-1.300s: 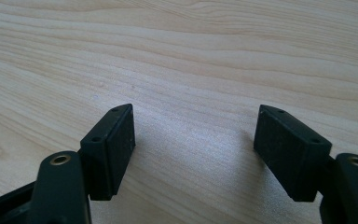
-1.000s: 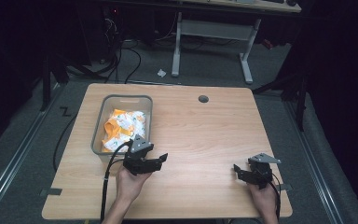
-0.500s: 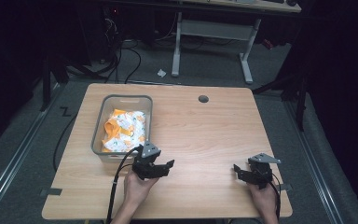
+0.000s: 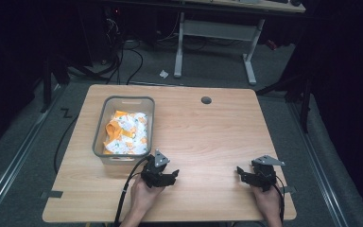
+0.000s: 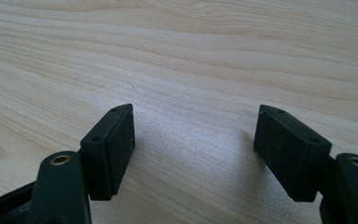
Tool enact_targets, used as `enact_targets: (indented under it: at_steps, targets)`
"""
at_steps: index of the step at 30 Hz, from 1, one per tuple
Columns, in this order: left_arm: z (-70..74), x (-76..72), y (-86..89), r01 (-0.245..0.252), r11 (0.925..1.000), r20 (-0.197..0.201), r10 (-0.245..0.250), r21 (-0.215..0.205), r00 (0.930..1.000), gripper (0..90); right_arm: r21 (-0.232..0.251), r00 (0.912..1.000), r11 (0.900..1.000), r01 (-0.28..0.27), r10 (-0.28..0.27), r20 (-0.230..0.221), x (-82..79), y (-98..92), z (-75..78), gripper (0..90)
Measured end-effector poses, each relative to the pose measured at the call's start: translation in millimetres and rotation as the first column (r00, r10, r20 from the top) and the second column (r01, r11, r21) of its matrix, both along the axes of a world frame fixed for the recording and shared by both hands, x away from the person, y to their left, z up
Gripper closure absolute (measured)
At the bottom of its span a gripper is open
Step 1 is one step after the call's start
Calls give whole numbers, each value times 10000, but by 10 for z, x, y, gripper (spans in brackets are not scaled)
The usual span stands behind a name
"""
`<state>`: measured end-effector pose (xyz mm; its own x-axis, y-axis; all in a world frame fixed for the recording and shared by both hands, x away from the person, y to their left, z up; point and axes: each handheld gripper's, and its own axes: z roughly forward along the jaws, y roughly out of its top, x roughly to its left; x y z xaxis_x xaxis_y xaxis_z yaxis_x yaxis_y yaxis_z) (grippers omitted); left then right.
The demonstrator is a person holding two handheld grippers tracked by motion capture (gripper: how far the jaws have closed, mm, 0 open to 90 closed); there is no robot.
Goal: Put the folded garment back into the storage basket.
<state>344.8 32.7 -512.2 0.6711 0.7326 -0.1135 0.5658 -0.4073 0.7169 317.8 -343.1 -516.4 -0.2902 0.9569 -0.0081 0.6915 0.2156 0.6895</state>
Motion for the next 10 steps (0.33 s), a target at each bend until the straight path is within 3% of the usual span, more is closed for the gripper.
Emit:
enact_targets:
  at_steps: [2,3,5,10]
  targets:
    - [-77,10,-12,-158,9994,22,158,294,9999,346,-1,10000,10000,1,-1,0,0,0,0,295]
    - [-99,-2,-11,-214,9991,335,202,361,9992,340,0,10000,10000,0,0,0,0,0,0,295]
    - [-116,-18,-9,-339,9985,538,316,436,9981,336,0,10000,10000,-4,4,-1,0,0,0,295]
    - [-116,-30,-17,-410,9982,510,388,430,9979,316,-2,10000,10000,-4,4,2,-1,0,0,295]
